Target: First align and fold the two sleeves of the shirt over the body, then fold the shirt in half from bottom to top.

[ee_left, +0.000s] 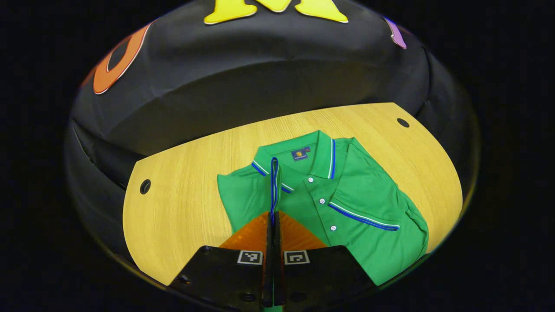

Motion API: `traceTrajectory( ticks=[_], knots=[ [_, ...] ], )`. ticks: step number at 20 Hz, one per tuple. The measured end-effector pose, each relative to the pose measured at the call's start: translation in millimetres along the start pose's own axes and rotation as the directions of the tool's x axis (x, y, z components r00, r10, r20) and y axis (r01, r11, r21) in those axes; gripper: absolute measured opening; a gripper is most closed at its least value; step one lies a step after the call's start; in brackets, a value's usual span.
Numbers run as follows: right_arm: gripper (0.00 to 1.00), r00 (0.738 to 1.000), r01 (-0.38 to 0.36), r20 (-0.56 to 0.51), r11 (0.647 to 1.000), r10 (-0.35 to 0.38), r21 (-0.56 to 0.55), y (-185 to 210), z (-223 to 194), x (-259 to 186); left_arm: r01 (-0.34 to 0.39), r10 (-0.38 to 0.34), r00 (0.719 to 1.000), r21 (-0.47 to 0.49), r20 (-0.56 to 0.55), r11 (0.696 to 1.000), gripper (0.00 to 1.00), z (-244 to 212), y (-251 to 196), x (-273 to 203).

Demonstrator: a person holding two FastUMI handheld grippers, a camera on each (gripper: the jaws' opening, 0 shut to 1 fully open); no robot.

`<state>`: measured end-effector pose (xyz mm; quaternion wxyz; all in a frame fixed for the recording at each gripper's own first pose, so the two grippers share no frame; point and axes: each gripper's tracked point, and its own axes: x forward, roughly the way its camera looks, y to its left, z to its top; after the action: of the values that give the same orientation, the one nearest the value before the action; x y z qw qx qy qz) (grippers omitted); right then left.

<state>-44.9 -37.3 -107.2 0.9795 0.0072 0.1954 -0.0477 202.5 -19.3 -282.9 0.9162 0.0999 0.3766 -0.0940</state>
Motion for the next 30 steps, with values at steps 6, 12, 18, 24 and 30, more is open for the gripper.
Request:
traceTrajectory(
  ticks=[6,12,18,24,30],
  knots=[
    [0.94,0.999,0.024,-0.022,0.999,-0.024,0.025,-20,-8,3,0.023,-0.017,0.997,0.085,-0.069,0.996,0.05,-14,-32,14],
    [0.95,0.999,0.022,-0.036,0.999,-0.021,0.037,-40,-13,13,0.075,-0.073,0.994,0.022,-0.081,0.997,0.53,-14,-45,7],
    [0.94,0.995,-0.063,-0.068,0.997,0.067,0.053,-34,-24,30,0.067,-0.07,0.997,-0.075,-0.043,0.995,0.91,-18,-35,-45],
    [0.94,0.971,-0.171,-0.174,0.985,0.163,-0.028,-11,-70,54,0.051,-0.057,0.997,-0.12,-0.049,0.991,0.99,-71,-16,-105],
    [0.94,0.91,-0.219,-0.368,0.975,0.19,-0.036,3,-145,71,0.012,-0.044,0.987,-0.205,-0.152,0.979,0.99,-183,-5,-137]
  ],
)
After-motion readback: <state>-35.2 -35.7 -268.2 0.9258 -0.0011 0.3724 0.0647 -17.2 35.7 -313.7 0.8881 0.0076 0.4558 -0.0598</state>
